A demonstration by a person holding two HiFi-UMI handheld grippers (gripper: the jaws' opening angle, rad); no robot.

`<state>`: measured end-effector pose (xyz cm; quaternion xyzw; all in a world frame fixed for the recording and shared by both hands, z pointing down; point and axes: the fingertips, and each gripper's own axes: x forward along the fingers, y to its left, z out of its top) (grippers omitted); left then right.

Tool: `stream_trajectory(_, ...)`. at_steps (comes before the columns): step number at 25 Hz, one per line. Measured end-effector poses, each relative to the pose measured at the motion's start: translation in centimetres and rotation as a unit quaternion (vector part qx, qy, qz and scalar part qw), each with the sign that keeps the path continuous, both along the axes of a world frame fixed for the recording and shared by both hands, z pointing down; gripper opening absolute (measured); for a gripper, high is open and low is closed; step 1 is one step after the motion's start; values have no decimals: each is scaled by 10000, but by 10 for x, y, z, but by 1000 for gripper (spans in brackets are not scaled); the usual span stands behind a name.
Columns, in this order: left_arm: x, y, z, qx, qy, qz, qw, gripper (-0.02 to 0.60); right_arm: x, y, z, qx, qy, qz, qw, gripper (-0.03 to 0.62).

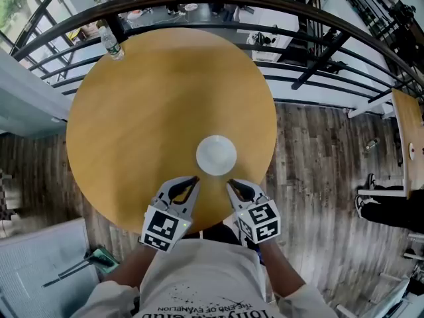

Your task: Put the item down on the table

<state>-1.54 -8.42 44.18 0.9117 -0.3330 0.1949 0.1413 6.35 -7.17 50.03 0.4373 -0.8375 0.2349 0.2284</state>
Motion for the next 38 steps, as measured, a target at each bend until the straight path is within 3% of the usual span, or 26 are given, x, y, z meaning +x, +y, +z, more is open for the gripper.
stream_trajectory(11, -10, 22, -17, 44, -38, -116, 9999, 28, -5, 12, -39, 219, -417, 110, 9988, 29)
stream_trajectory(16, -17, 21, -16, 7, -17, -187, 9998, 28, -5, 7, -50, 427, -340, 232, 9982, 25)
stream_trajectory(38, 4, 23, -22, 34, 1, -1, 10000, 28, 11, 16, -46, 331, -169, 293, 9989, 25)
